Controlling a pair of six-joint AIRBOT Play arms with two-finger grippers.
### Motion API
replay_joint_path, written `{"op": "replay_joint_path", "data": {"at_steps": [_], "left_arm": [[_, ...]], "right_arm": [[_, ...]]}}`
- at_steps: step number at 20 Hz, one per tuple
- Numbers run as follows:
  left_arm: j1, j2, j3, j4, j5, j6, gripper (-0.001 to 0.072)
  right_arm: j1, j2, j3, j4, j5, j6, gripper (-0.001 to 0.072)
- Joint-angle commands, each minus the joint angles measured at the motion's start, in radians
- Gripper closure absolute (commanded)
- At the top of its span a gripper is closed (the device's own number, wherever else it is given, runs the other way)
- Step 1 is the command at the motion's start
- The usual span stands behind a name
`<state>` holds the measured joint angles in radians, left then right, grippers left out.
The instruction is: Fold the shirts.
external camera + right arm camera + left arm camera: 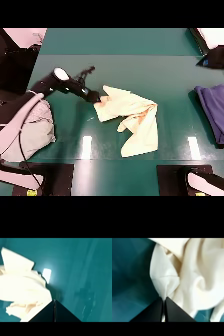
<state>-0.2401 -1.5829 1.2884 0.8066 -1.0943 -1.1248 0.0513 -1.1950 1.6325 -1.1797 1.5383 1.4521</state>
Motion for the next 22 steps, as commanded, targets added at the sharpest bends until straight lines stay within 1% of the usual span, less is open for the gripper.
{"op": "replay_joint_path", "data": {"at_steps": [1, 2, 3, 4, 5, 6, 7, 8, 10, 13, 14, 15, 16, 17, 19, 20, 22], "left_arm": [[0.087, 0.112, 0.088, 0.058, -0.042, -0.012, 0.0682], [0.108, 0.146, 0.104, 0.068, -0.044, -0.012, 0.0682], [0.120, 0.179, 0.114, 0.079, -0.042, -0.011, 0.0682], [0.126, 0.205, 0.116, 0.083, -0.040, -0.010, 0.0682], [0.126, 0.225, 0.116, 0.088, -0.041, -0.008, 0.0682], [0.126, 0.235, 0.116, 0.087, -0.044, -0.008, 0.0682], [0.126, 0.238, 0.116, 0.088, -0.050, -0.008, 0.0682], [0.126, 0.238, 0.116, 0.090, -0.053, -0.009, 0.0682], [0.126, 0.238, 0.116, 0.089, -0.062, -0.012, 0.0682], [0.126, 0.238, 0.116, 0.089, -0.069, -0.012, 0.0682], [0.126, 0.238, 0.116, 0.089, -0.070, -0.012, 0.0682], [0.126, 0.238, 0.116, 0.089, -0.071, -0.012, 0.0682], [0.126, 0.238, 0.116, 0.089, -0.074, -0.012, 0.0682], [0.126, 0.238, 0.116, 0.089, -0.079, -0.012, 0.0683], [0.126, 0.247, 0.127, 0.122, -0.092, -0.029, 0.0683], [0.126, 0.257, 0.152, 0.165, -0.095, -0.049, 0.0683], [0.126, 0.290, 0.252, 0.262, -0.095, -0.056, 0.0682]], "right_arm": [[0.001, 0.082, -0.289, 0.002, -0.048, 0.000, 0.0694], [0.001, 0.111, -0.413, 0.006, -0.092, -0.007, 0.0690], [0.001, 0.133, -0.523, 0.021, -0.127, -0.029, 0.0568], [0.001, 0.145, -0.634, 0.064, -0.146, -0.060, 0.0202], [0.001, 0.146, -0.726, 0.108, -0.158, -0.074, 0.0048], [0.003, 0.139, -0.811, 0.157, -0.175, -0.103, 0.0051], [0.008, 0.125, -0.879, 0.198, -0.199, -0.138, 0.0083], [0.021, 0.106, -0.934, 0.229, -0.230, -0.162, 0.0143], [0.056, 0.060, -0.999, 0.272, -0.290, -0.192, 0.0153], [0.129, -0.011, -1.004, 0.272, -0.356, -0.197, 0.0156], [0.154, -0.031, -0.993, 0.272, -0.370, -0.198, 0.0218], [0.175, -0.048, -0.977, 0.271, -0.383, -0.198, 0.0336], [0.187, -0.061, -0.960, 0.267, -0.393, -0.198, 0.0471], [0.193, -0.067, -0.940, 0.260, -0.397, -0.200, 0.0681], [0.167, -0.044, -0.894, 0.259, -0.394, -0.201, 0.0697], [0.138, -0.014, -0.863, 0.259, -0.391, -0.195, 0.0697], [0.048, 0.071, -0.766, 0.226, -0.377, -0.166, 0.0698]]}}
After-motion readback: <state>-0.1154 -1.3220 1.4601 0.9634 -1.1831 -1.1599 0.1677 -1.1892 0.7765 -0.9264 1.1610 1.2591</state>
